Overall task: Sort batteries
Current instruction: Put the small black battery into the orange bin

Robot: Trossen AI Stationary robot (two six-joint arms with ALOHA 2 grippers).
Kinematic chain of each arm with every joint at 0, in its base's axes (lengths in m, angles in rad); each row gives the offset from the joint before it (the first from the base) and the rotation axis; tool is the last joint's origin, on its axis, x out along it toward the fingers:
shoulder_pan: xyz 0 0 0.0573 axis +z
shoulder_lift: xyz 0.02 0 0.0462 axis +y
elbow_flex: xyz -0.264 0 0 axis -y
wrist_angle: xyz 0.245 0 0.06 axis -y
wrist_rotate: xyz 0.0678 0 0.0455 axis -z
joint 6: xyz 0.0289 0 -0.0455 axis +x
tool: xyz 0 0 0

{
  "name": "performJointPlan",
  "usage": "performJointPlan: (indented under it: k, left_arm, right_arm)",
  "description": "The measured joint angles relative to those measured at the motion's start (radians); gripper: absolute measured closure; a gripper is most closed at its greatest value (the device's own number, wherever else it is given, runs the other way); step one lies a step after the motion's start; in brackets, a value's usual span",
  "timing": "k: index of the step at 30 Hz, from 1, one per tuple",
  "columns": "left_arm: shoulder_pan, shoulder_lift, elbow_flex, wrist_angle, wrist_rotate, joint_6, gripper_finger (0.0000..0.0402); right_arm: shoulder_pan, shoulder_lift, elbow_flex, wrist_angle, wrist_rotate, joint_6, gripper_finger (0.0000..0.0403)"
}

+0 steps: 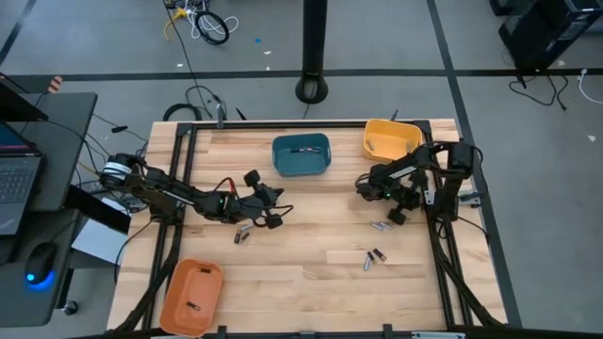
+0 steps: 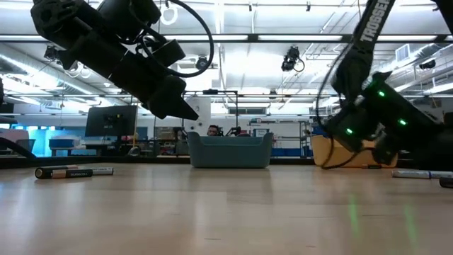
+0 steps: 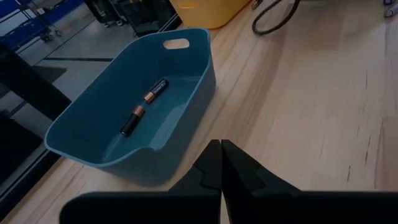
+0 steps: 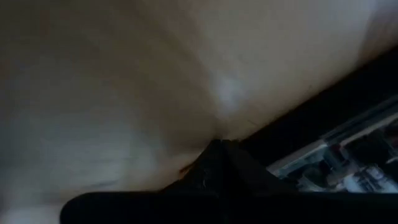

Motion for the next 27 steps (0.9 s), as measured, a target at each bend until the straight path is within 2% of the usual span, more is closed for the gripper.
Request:
performJointPlan:
  k: [10, 13, 19, 22, 27]
  left_arm:
    - [0.000, 0.000, 0.000, 0.008, 0.000, 0.001, 0.0396]
    - [0.000, 0.000, 0.000, 0.008, 0.000, 0.001, 0.0396]
    - [-0.004, 0.000, 0.000, -0.002, 0.006, -0.005, 0.0396]
    - [-0.008, 0.000, 0.000, -0.001, 0.063, -0.006, 0.0396]
    - [-0.013, 0.000, 0.000, -0.011, 0.097, -0.009, 0.0396]
  right_arm:
    - [0.076, -0.156, 0.173, -0.012, 0.005, -0.012, 0.0396]
    - [0.091, -0.219, 0.187, 0.008, -0.029, 0.008, 0.0396]
    - [0.129, -0.280, 0.151, 0.235, -0.066, 0.067, 0.0395]
    - [0.156, -0.281, 0.121, 0.360, -0.067, 0.074, 0.0396]
    - [0.183, -0.261, 0.089, 0.448, -0.067, 0.111, 0.0396]
